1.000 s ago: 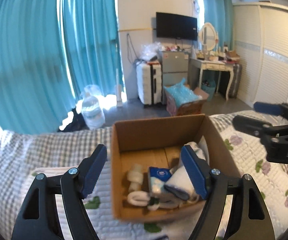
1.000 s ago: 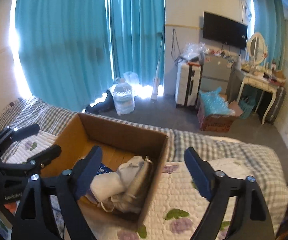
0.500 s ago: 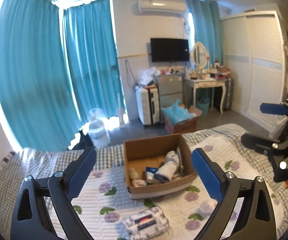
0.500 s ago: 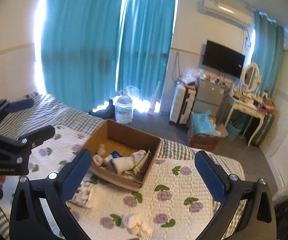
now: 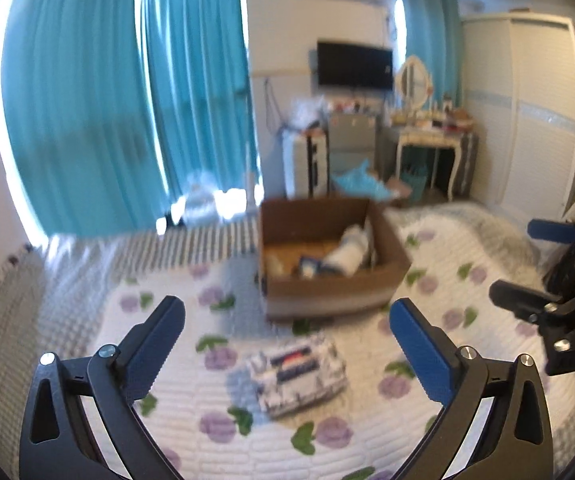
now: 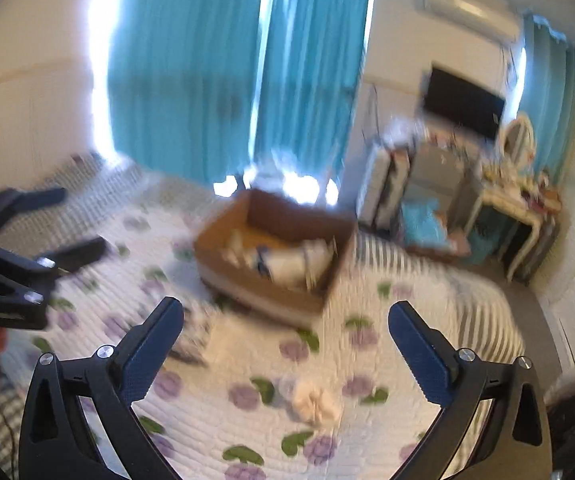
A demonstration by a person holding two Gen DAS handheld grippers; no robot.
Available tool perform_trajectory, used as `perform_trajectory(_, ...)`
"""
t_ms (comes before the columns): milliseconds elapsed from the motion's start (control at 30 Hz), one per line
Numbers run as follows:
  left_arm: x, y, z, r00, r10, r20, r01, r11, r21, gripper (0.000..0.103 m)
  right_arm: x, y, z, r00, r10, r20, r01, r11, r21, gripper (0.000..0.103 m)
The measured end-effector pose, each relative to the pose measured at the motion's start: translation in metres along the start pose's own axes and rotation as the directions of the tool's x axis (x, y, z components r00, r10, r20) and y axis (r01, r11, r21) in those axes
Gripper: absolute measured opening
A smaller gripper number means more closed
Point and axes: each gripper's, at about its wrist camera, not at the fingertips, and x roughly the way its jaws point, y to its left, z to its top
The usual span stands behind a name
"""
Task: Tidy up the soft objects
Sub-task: 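Withdraw both grippers and move the right gripper to the cream scrunchie, then grasp the cream scrunchie with the right gripper while the left grasps the floral tissue pack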
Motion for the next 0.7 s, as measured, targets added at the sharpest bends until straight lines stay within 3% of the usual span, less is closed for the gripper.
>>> perform_trajectory(133, 0.043, -0.002, -0.037, 0.996, 0.023, -0.086, -0.023, 1.000, -0.001, 0.103, 0.070, -0.005, -0.036, 0.991, -0.044, -0.123, 0.044, 0.999, 0.000, 0.103)
perform_trajectory(367, 0.107, -0.004, -0.094, 0.977, 0.024, -0.211, -0.030, 0.999, -0.023, 0.103, 0.156, -0.028, -0.096, 0.952, -0.050, -0.301, 0.083, 0.992, 0.098, 0.100)
perform_trajectory(433, 0.114, -0.003, -0.108, 0.972, 0.038, -0.232, -0.040, 0.999, -0.004, 0.103, 0.177, -0.033, -0.114, 0.922, -0.048, -0.384, 0.100, 0.988, 0.117, 0.088)
perform_trajectory(500, 0.114, -0.002, -0.116, 0.971, 0.053, -0.235, -0.050, 0.999, 0.020, 0.103, 0.198, -0.039, -0.129, 0.879, -0.028, -0.476, 0.108, 0.984, 0.143, 0.063)
perform_trajectory(533, 0.112, -0.002, -0.119, 0.970, 0.062, -0.233, -0.056, 0.998, 0.031, 0.103, 0.203, -0.041, -0.132, 0.869, -0.010, -0.494, 0.100, 0.983, 0.155, 0.061)
perform_trajectory(567, 0.111, -0.001, -0.121, 0.970, 0.063, -0.234, -0.056, 0.998, 0.037, 0.103, 0.203, -0.041, -0.132, 0.872, -0.013, -0.489, 0.101, 0.983, 0.154, 0.053)
perform_trajectory(600, 0.110, 0.000, -0.123, 0.969, 0.057, -0.239, -0.050, 0.998, 0.036, 0.103, 0.200, -0.040, -0.130, 0.880, -0.013, -0.475, 0.097, 0.984, 0.152, 0.033)
perform_trajectory(633, 0.109, 0.001, -0.123, 0.969, 0.048, -0.243, -0.042, 0.999, 0.030, 0.103, 0.197, -0.039, -0.129, 0.888, -0.003, -0.461, 0.082, 0.985, 0.151, 0.026)
perform_trajectory(700, 0.108, 0.004, -0.121, 0.969, 0.035, -0.243, -0.032, 0.999, 0.017, 0.103, 0.189, -0.033, -0.127, 0.906, 0.001, -0.423, 0.062, 0.989, 0.136, 0.023)
